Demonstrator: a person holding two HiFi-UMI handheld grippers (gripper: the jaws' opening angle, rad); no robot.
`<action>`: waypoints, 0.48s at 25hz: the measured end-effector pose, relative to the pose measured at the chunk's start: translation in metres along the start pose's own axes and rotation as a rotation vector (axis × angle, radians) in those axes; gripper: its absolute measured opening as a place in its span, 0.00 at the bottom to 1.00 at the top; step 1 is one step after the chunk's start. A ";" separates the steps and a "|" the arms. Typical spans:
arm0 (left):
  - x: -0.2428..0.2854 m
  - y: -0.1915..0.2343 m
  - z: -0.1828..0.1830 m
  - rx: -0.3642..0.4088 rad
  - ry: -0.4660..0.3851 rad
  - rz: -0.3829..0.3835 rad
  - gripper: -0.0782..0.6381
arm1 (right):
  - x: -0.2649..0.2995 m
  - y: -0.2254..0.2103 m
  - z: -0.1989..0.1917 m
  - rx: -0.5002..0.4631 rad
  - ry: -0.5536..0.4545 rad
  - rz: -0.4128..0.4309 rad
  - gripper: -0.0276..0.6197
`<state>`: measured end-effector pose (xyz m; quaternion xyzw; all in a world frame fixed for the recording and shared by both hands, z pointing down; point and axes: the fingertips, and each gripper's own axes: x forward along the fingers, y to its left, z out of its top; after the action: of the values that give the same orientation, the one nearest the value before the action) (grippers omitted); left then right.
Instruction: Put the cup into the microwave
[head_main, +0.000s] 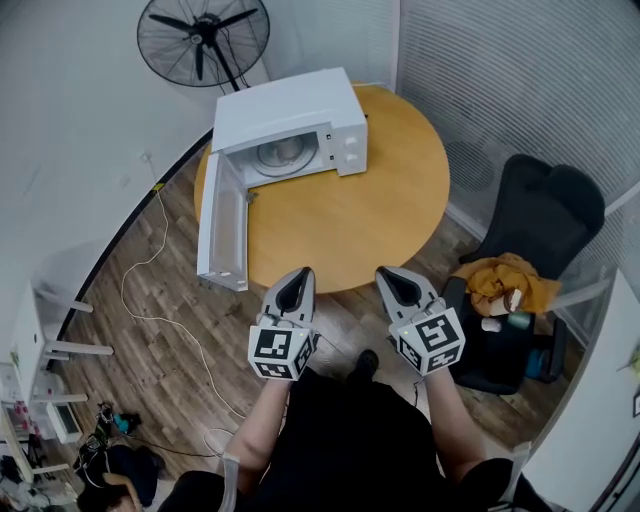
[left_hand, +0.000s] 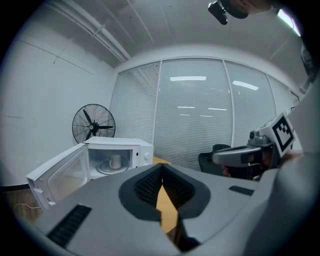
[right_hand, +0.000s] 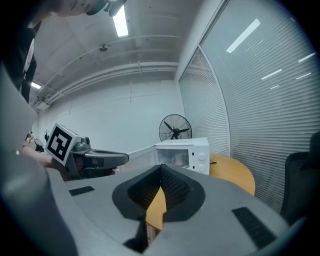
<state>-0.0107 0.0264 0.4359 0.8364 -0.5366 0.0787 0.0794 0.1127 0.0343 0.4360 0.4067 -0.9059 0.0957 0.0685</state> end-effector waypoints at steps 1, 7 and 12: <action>-0.001 0.000 0.000 -0.001 0.000 -0.001 0.10 | 0.000 0.001 0.000 -0.002 0.002 0.000 0.06; -0.002 -0.006 0.000 0.003 0.001 -0.014 0.10 | -0.001 0.001 0.002 -0.001 -0.003 -0.004 0.06; -0.001 -0.006 -0.001 -0.003 0.002 -0.020 0.10 | -0.001 0.001 0.002 -0.003 -0.002 -0.007 0.06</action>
<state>-0.0057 0.0297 0.4360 0.8416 -0.5282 0.0779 0.0817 0.1121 0.0352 0.4336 0.4099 -0.9047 0.0937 0.0687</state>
